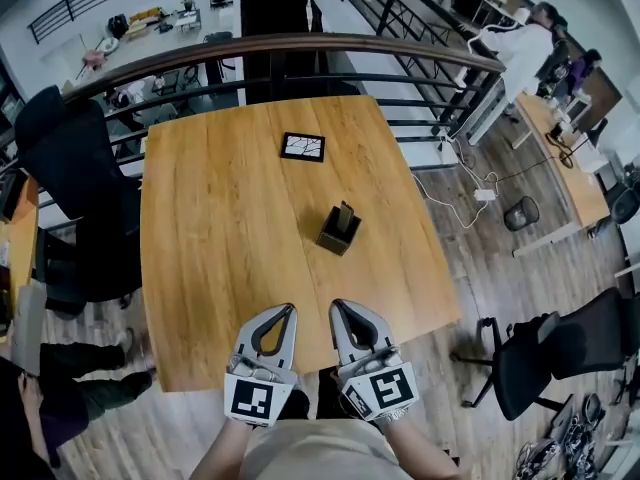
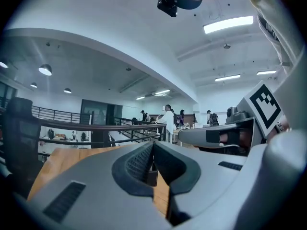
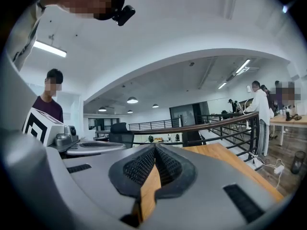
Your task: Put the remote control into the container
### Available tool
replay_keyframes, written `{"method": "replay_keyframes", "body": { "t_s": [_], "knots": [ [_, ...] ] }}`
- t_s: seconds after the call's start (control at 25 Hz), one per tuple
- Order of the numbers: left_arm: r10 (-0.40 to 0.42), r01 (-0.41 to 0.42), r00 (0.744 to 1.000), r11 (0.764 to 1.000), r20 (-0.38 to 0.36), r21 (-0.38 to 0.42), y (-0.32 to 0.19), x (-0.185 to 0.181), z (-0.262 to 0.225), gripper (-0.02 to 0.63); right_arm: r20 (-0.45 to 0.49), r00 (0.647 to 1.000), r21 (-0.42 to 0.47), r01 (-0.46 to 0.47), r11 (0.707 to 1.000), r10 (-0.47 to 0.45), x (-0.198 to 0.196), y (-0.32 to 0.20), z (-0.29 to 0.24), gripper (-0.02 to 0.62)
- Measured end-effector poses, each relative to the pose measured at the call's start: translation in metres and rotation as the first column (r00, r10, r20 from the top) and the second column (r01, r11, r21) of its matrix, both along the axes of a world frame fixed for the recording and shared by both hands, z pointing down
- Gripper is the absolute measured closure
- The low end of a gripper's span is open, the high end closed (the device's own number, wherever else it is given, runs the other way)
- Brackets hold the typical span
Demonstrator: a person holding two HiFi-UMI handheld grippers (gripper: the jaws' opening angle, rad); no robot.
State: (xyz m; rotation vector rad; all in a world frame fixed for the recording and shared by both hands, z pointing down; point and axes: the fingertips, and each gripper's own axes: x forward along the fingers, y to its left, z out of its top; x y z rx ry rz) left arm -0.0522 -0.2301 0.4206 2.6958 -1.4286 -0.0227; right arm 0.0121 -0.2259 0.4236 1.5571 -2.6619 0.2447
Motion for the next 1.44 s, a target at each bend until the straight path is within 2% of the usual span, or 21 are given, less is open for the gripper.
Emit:
{"method": "replay_keyframes", "body": {
  "t_s": [0.24, 0.48, 0.56, 0.68, 0.8, 1.0, 1.2, 1.44],
  "knots": [
    [-0.023, 0.023, 1.000, 1.000, -0.017, -0.008, 0.039, -0.013, -0.001, 0.594, -0.031, 0.999, 0.037, 0.023, 0.999, -0.022, -0.011, 0.048, -0.011, 0.577],
    [0.010, -0.010, 1.000, 1.000, -0.021, 0.019, 0.047, -0.005, -0.003, 0.594, -0.048, 0.998, 0.058, 0.034, 0.998, -0.031, -0.010, 0.054, -0.015, 0.577],
    [0.022, -0.022, 1.000, 0.999, -0.016, 0.026, 0.053, -0.006, -0.006, 0.594, -0.027, 0.999, 0.059, 0.034, 0.998, -0.032, -0.012, 0.058, -0.019, 0.577],
    [0.051, -0.051, 0.999, 0.998, -0.006, 0.026, 0.065, -0.004, -0.008, 0.594, 0.051, 0.997, 0.022, 0.048, 0.999, -0.049, -0.012, 0.064, -0.023, 0.577],
    [0.068, -0.067, 0.998, 0.998, -0.001, 0.012, 0.072, 0.004, -0.011, 0.594, 0.061, 0.996, 0.013, 0.057, 0.998, -0.058, -0.001, 0.062, -0.031, 0.577],
    [0.114, -0.114, 0.993, 0.993, 0.029, -0.008, 0.083, 0.026, -0.012, 0.594, 0.081, 0.996, 0.022, -0.029, 0.999, 0.027, 0.039, 0.061, -0.051, 0.577],
    [0.139, -0.139, 0.990, 0.990, 0.030, -0.001, 0.079, 0.042, -0.015, 0.594, 0.016, 0.999, 0.058, 0.047, 0.997, -0.048, 0.028, 0.072, -0.047, 0.577],
    [0.180, -0.181, 0.983, 0.983, 0.028, 0.025, 0.081, 0.063, -0.002, 0.594, -0.019, 0.999, 0.061, 0.040, 0.997, -0.039, 0.038, 0.080, -0.028, 0.577]
  ]
}}
